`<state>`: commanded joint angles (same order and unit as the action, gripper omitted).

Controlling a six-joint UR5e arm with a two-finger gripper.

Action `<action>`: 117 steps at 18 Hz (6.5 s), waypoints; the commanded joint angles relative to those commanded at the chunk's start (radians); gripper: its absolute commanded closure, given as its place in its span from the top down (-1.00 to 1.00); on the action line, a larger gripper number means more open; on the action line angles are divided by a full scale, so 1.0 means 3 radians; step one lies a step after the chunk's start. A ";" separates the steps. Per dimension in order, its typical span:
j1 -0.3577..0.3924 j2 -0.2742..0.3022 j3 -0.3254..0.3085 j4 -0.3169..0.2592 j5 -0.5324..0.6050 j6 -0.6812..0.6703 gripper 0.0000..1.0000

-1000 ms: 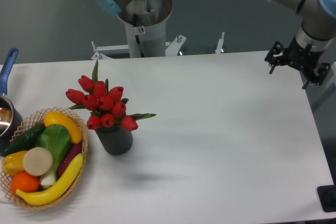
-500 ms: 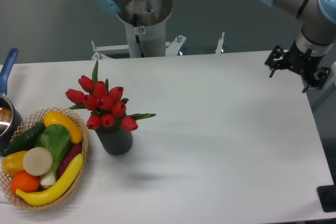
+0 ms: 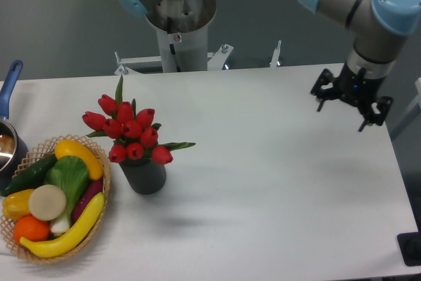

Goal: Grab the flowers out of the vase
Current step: 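Move the open gripper over to the red tulip stems above the vase, then close the gripper around the tulip stems just below the blooms, then lift the gripped tulips straight up out of the dark grey vase, then carry the tulip bouquet away from the vase over the open table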

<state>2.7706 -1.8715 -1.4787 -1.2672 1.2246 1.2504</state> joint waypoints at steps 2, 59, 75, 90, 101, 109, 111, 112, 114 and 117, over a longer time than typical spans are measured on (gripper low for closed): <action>-0.0118 0.0005 -0.0081 0.0138 -0.0195 -0.0001 1.00; -0.0773 0.1033 -0.1637 0.1330 -0.2302 -0.0675 -1.00; -0.0486 0.1391 -0.1315 0.1289 -0.2471 -0.1396 -1.00; 0.0050 0.1110 -0.0834 0.1340 -0.2405 -0.1750 -1.00; 0.0091 0.0946 -0.0844 0.1299 -0.0877 -0.1361 -1.00; -0.0128 0.0696 -0.0818 0.1121 0.0166 -0.0999 -1.00; -0.0139 0.0665 -0.0823 0.1049 0.0315 -0.0804 -1.00; -0.0144 0.0655 -0.0839 0.0998 0.0412 -0.0722 -1.00; -0.0184 0.0644 -0.0844 0.0875 0.0606 -0.0589 -1.00; -0.0292 0.0558 -0.0803 0.0778 0.0882 -0.0548 -1.00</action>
<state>2.6830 -1.7042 -1.7196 -1.0338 1.4892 1.0860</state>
